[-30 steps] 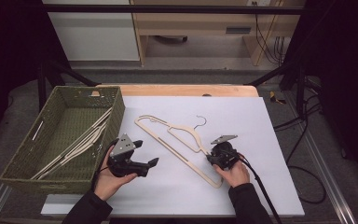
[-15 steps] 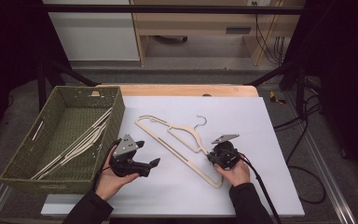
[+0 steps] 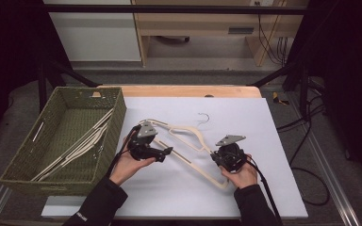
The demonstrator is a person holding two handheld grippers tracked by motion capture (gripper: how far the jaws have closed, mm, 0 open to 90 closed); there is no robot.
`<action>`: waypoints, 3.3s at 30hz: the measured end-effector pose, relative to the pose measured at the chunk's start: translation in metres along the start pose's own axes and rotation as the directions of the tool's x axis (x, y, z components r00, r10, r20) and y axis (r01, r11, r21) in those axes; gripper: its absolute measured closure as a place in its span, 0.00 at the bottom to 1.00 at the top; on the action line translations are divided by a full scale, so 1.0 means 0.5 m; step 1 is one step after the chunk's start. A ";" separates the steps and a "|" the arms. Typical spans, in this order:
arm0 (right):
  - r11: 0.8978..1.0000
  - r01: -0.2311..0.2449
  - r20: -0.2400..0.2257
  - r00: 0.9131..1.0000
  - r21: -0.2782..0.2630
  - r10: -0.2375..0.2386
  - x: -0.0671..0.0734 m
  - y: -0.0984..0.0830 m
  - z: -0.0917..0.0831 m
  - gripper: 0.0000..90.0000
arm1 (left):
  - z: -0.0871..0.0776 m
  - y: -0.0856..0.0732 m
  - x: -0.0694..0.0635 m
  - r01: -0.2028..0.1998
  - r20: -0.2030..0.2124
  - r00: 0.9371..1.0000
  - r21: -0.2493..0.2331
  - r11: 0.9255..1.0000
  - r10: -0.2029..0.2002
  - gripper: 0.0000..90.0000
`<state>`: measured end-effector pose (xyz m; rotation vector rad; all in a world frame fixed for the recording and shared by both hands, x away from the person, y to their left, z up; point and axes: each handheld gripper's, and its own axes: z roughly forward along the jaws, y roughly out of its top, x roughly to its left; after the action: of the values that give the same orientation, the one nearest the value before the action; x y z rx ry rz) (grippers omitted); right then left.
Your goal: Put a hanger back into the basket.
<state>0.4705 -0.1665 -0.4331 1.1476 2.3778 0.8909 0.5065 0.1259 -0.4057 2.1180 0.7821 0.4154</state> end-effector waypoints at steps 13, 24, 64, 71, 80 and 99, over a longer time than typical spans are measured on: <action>0.999 0.029 -0.003 1.000 -0.014 -0.029 0.006 0.007 -0.026 0.89 | 0.133 0.050 0.062 -0.018 0.003 1.000 0.088 0.996 0.018 0.16; 0.999 0.037 -0.007 0.999 -0.011 -0.037 0.008 0.007 -0.035 0.89 | 0.194 0.051 0.062 -0.068 0.056 0.997 0.120 0.990 0.061 0.27; 0.996 0.002 -0.074 0.997 -0.085 -0.008 -0.017 -0.012 -0.022 0.70 | 0.129 0.047 0.018 -0.441 -0.012 0.893 0.175 0.880 0.450 0.83; 0.966 -0.063 -0.123 0.992 -0.253 0.032 -0.020 0.019 -0.014 0.49 | 0.103 0.040 0.008 -0.441 -0.019 0.893 0.158 0.883 0.449 0.83; 0.985 -0.055 -0.186 0.982 -0.166 0.023 -0.001 0.062 0.048 0.62 | 0.077 0.030 -0.008 -0.432 -0.015 0.899 0.141 0.891 0.438 0.83; 0.981 0.035 -0.373 0.922 -0.192 -0.106 0.036 0.064 -0.015 0.97 | -0.058 0.038 -0.018 -0.276 0.103 0.957 0.029 0.961 0.272 0.35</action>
<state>0.4736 -0.1402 -0.4066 0.8732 2.5463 1.3832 0.4915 0.1280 -0.3731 2.2773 0.4447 0.4397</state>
